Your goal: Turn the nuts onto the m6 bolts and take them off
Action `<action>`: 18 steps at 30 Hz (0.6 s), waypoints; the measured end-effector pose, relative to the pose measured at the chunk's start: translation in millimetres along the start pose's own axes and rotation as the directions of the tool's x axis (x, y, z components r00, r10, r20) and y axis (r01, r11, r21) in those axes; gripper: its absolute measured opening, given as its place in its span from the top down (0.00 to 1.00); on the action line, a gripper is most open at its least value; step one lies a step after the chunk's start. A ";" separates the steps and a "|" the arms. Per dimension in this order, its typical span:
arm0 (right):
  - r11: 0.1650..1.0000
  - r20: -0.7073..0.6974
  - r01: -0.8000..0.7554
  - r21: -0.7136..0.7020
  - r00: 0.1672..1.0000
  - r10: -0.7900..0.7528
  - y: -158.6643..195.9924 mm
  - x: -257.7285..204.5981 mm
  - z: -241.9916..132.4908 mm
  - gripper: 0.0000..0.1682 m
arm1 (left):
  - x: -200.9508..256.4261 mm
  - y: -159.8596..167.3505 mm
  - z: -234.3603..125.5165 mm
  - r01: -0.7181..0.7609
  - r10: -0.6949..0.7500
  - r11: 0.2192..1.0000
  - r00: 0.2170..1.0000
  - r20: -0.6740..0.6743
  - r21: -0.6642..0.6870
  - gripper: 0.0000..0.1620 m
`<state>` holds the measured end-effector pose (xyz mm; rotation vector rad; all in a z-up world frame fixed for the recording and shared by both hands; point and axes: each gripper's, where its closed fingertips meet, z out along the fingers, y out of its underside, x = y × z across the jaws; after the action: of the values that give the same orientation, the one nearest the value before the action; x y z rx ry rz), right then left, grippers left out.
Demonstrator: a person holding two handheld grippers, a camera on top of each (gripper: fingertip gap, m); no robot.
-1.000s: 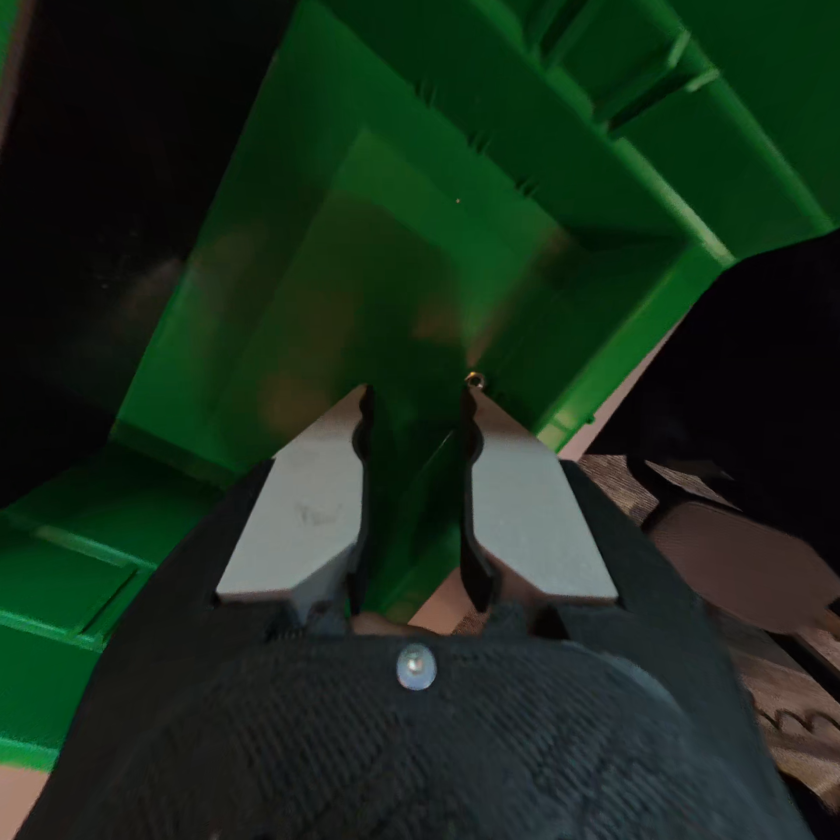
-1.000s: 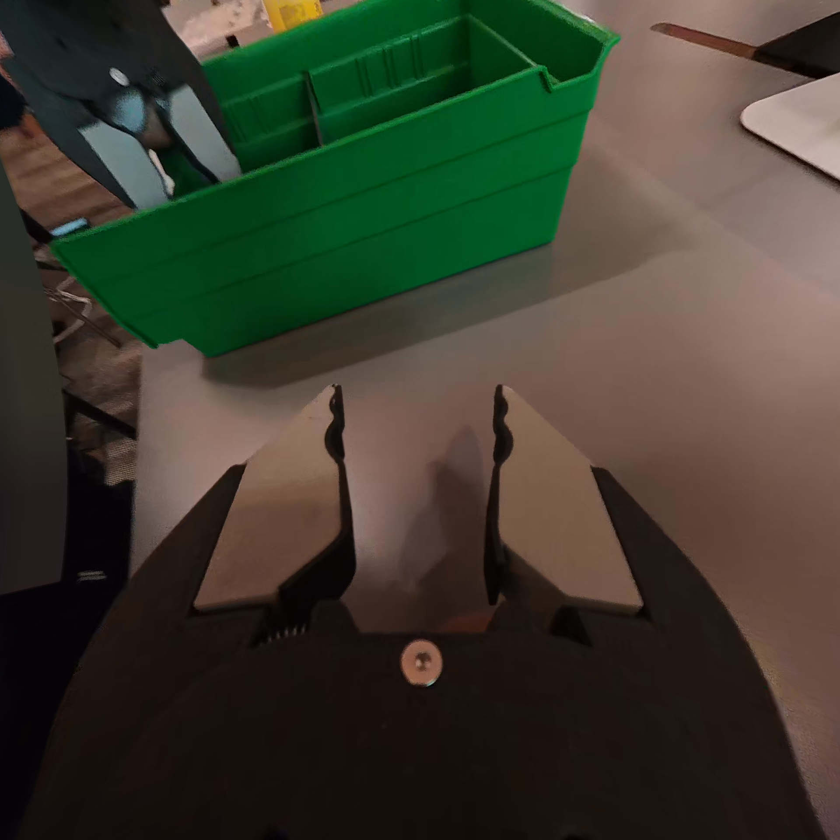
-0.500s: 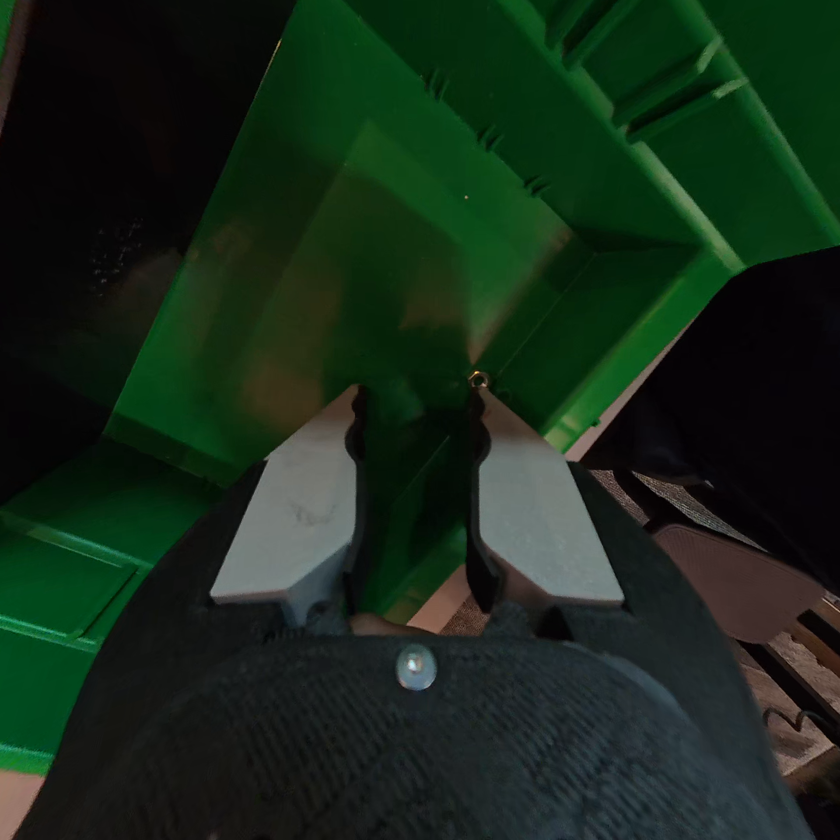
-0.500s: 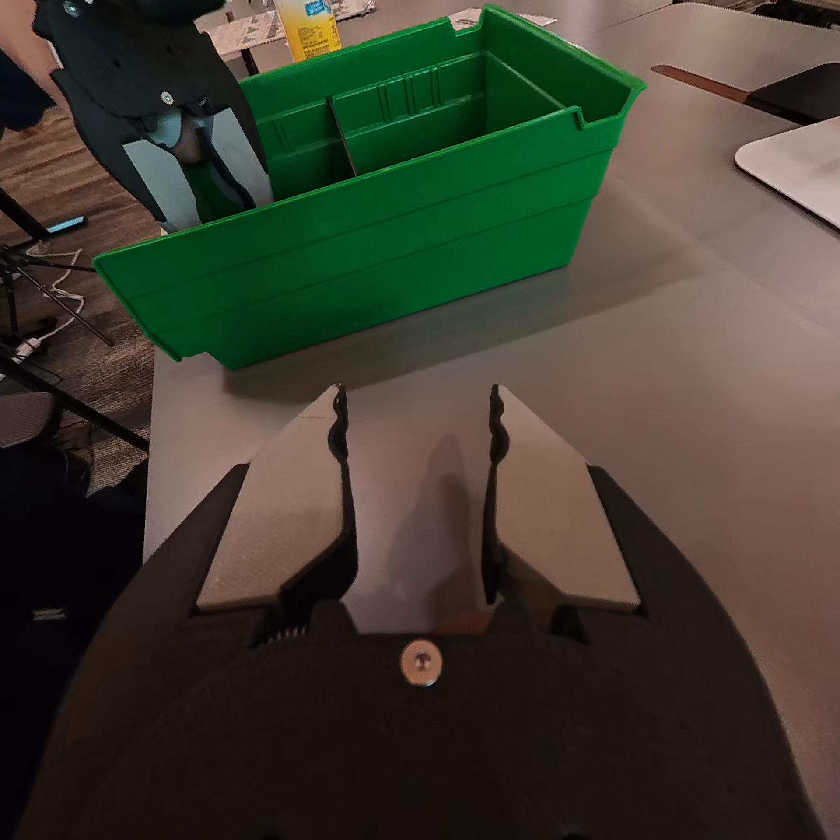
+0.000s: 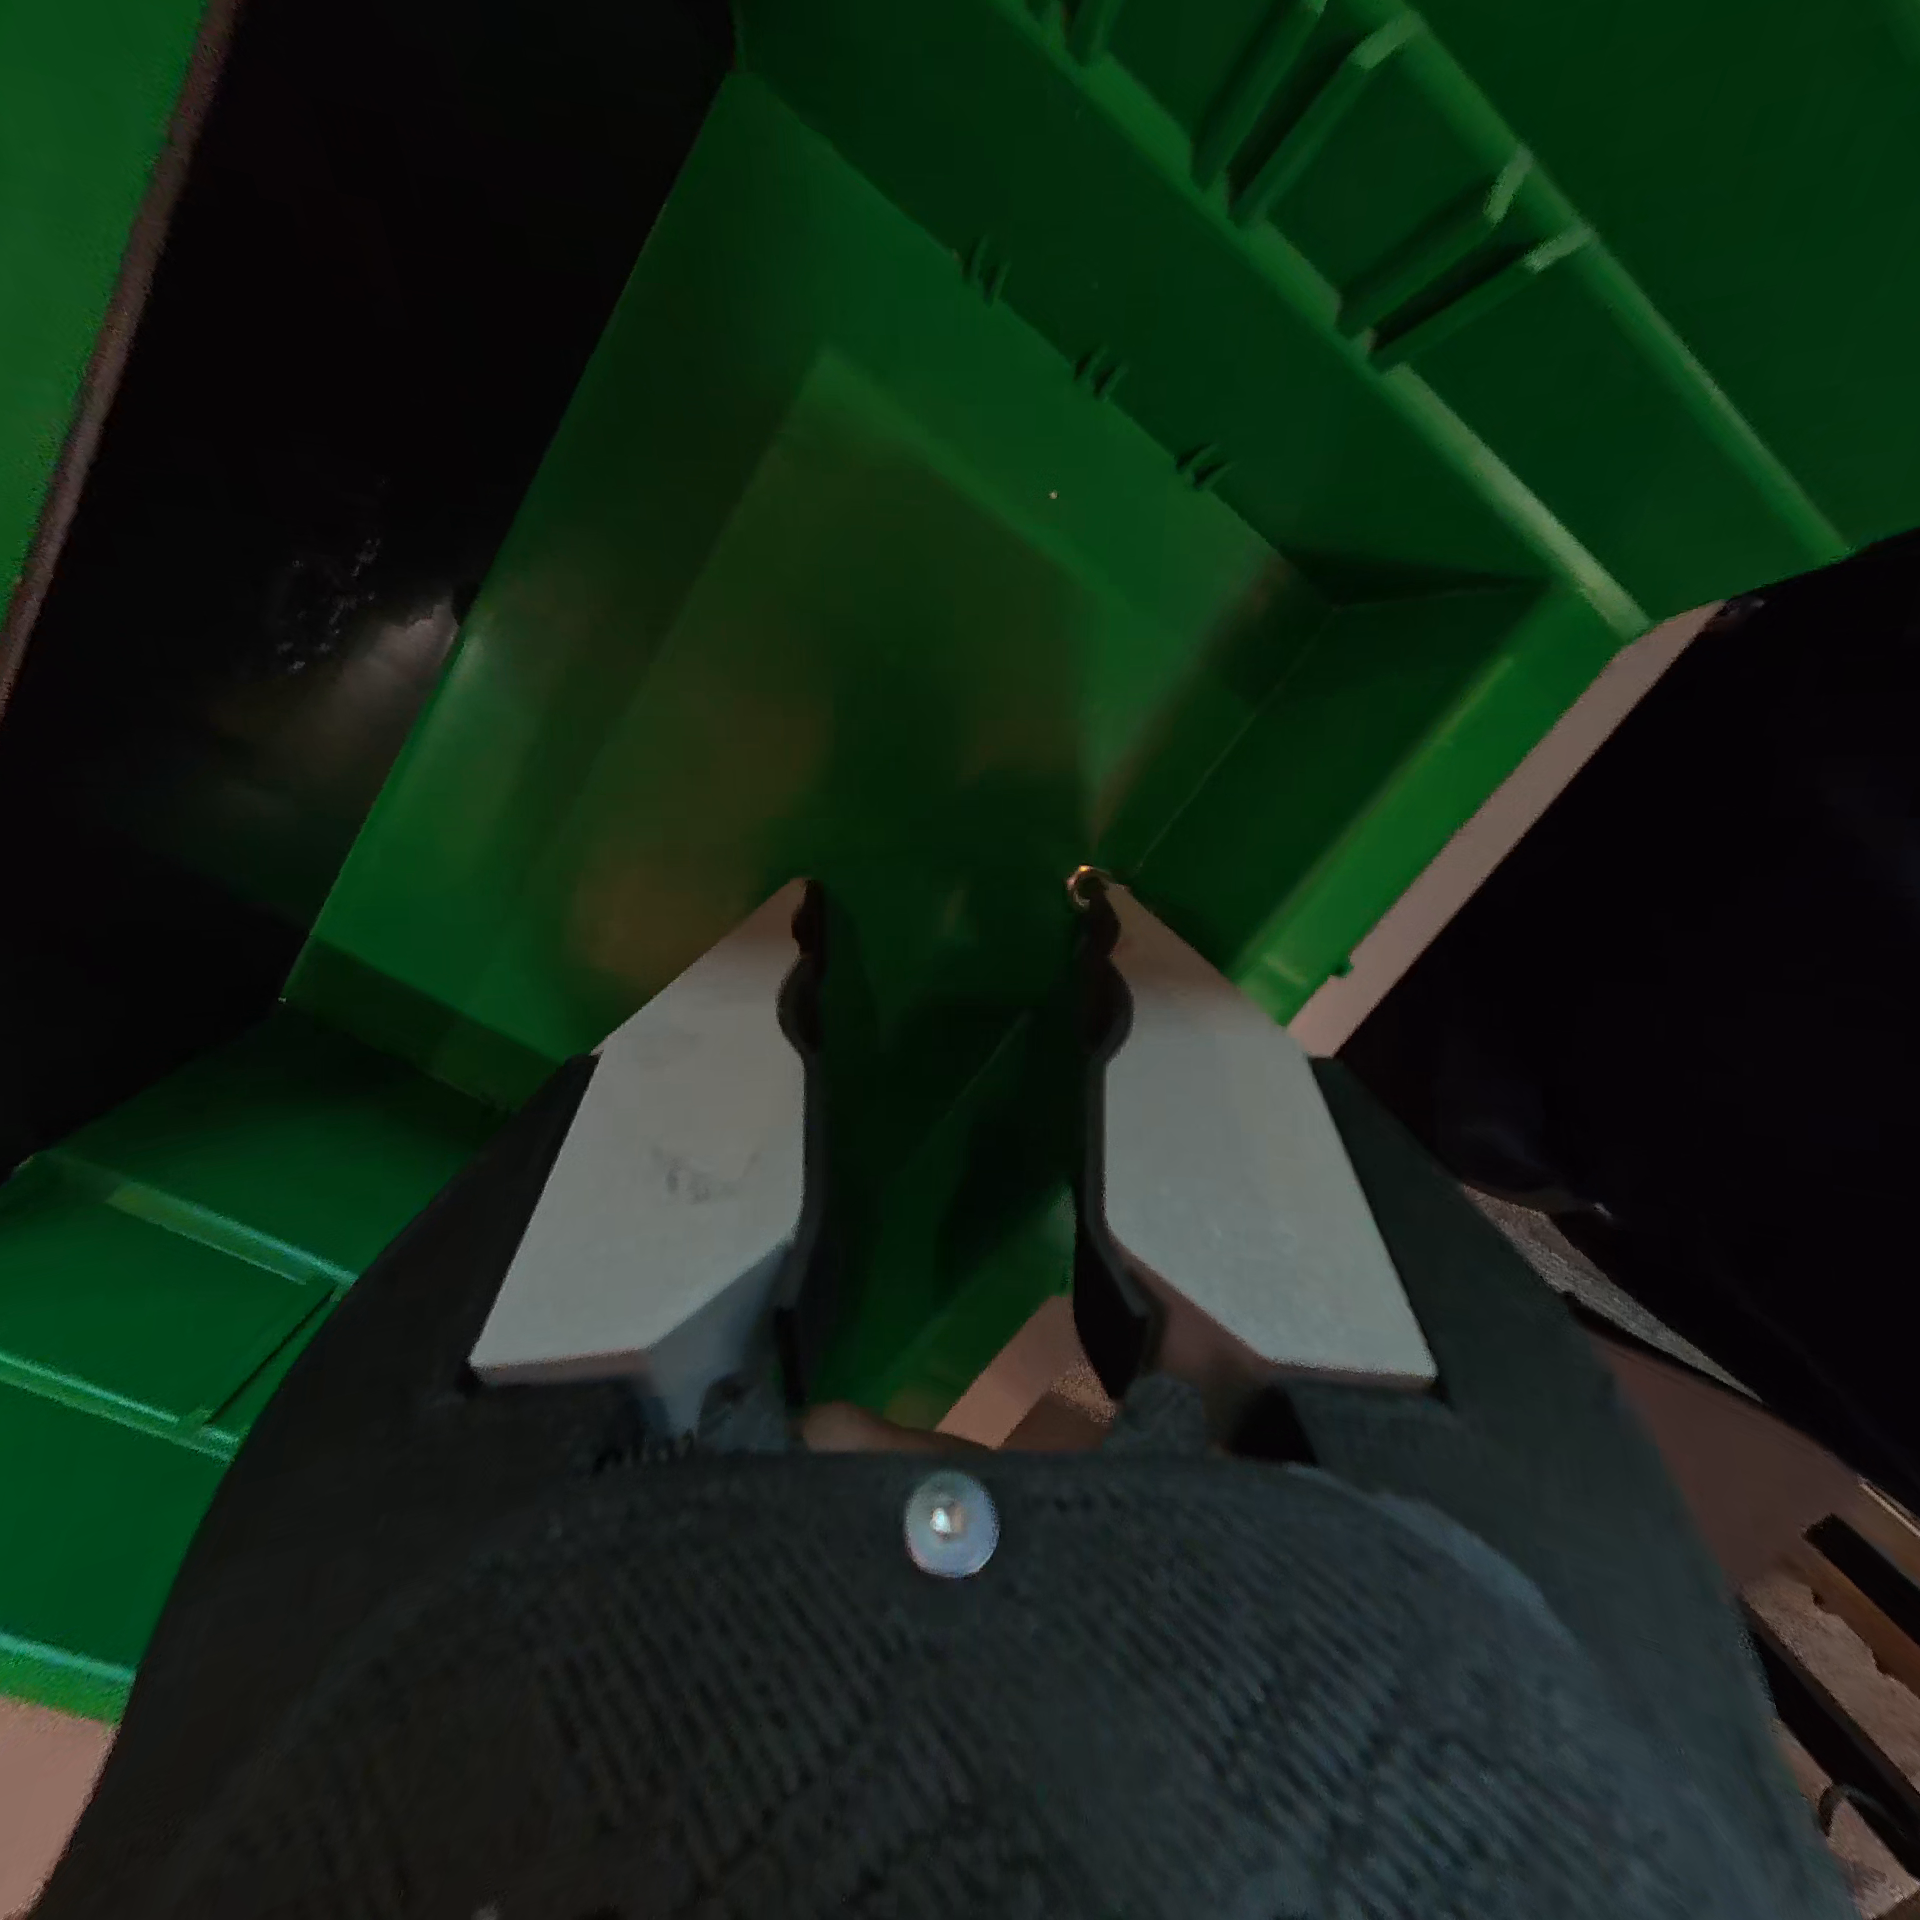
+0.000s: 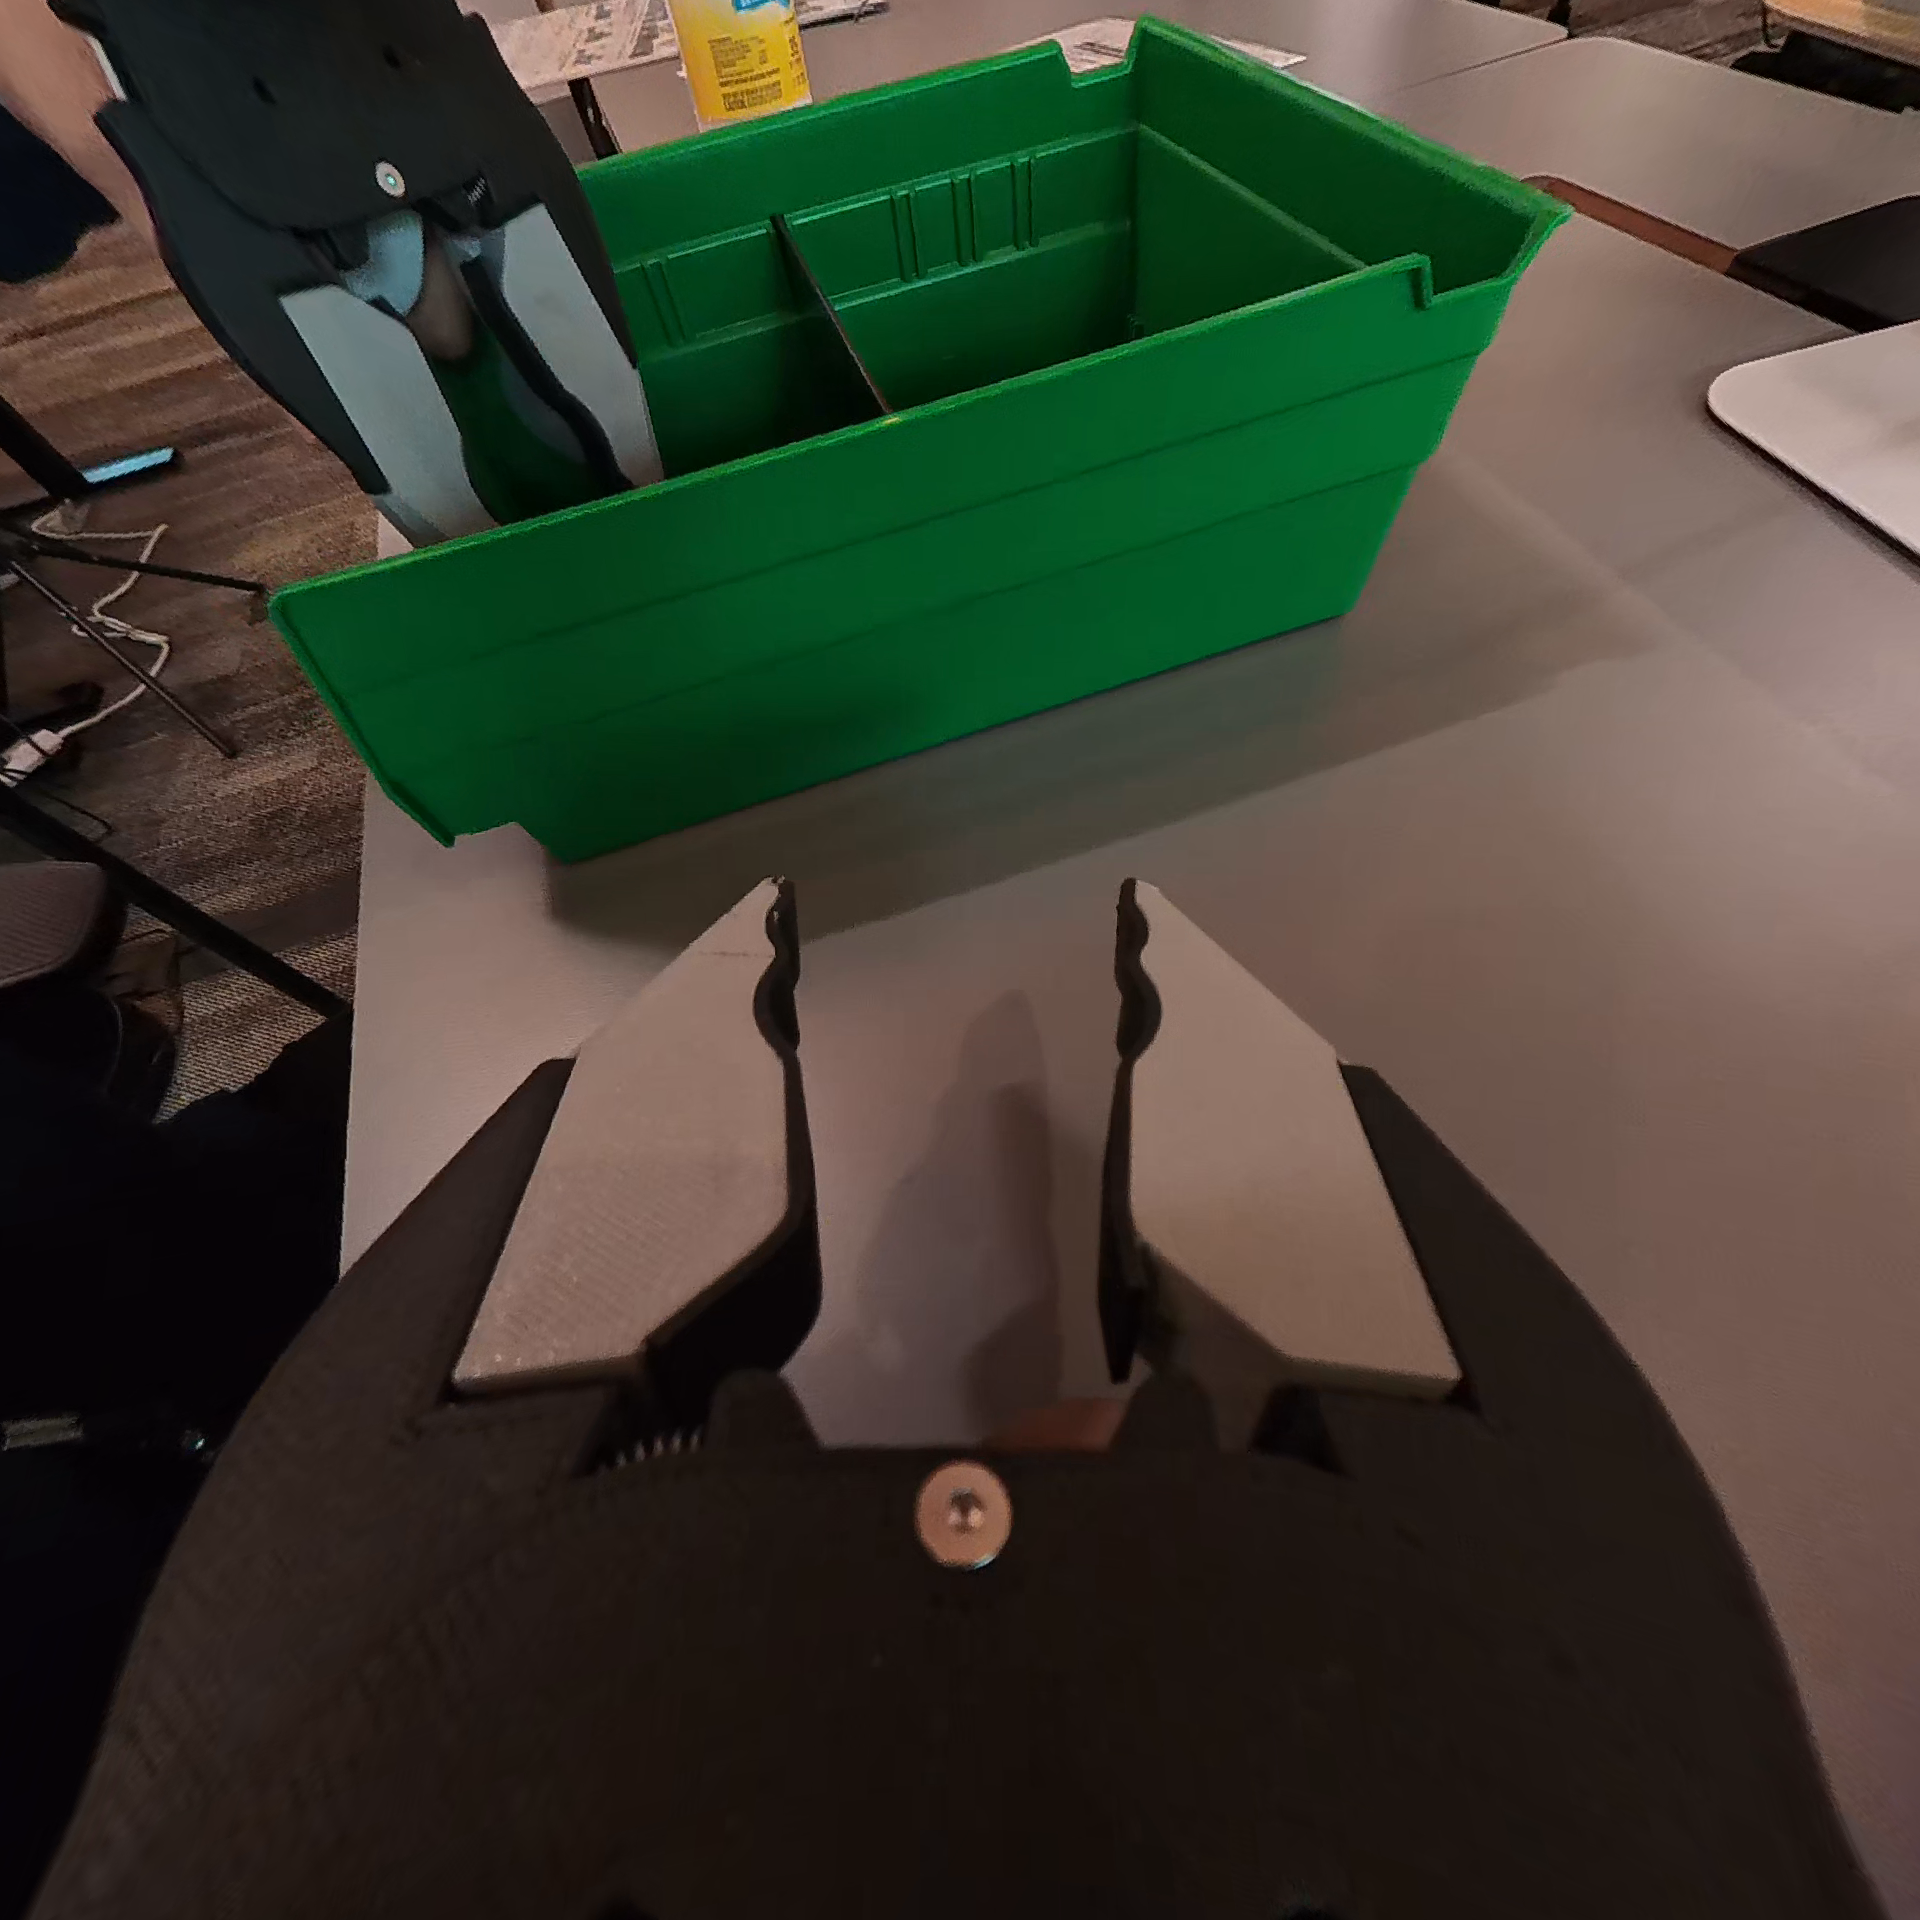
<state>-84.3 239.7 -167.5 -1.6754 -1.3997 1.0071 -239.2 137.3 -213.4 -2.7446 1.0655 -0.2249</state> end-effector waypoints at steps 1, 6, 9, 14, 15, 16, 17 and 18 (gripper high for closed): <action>1.000 0.001 0.000 -0.001 1.000 0.000 0.2 -0.5 0.1 0.65 | 0.3 -1.8 -2.5 0.006 -0.006 1.000 1.000 -0.001 0.011 0.68; 1.000 0.011 0.010 -0.005 1.000 -0.010 0.5 -4.9 1.0 0.65 | 0.9 -9.1 -9.4 -0.003 0.001 0.999 0.999 0.046 0.032 0.64; 1.000 0.016 0.017 -0.019 1.000 -0.016 3.2 -7.2 2.8 0.65 | -0.5 -8.7 -4.6 -0.052 0.052 0.999 0.995 0.082 -0.001 0.65; 0.999 0.013 0.022 -0.027 1.000 -0.022 4.7 -7.3 3.4 0.65 | -0.6 1.1 6.3 -0.056 0.056 0.994 0.998 0.001 -0.094 0.70; 0.999 0.013 0.019 -0.026 1.000 -0.019 4.5 -6.7 3.1 0.65 | -2.0 1.5 5.6 -0.065 0.065 0.993 0.998 0.001 -0.100 0.68; 1.000 0.014 0.015 -0.025 1.000 -0.015 4.4 -6.4 2.9 0.65 | -1.9 1.8 5.0 -0.071 0.070 0.992 0.997 -0.008 -0.105 0.68; 1.000 0.017 0.010 -0.023 1.000 -0.009 4.2 -6.3 2.7 0.65 | -1.6 2.4 5.2 -0.075 0.073 0.991 0.997 -0.020 -0.113 0.68; 1.000 0.021 0.004 -0.023 1.000 -0.003 4.2 -6.4 2.7 0.65 | -1.7 3.4 6.4 -0.082 0.078 0.989 0.996 -0.029 -0.126 0.68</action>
<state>-85.6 232.9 -171.6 -1.6830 -1.4326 1.0133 -241.3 136.8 -220.6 -2.8087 1.2339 -0.1846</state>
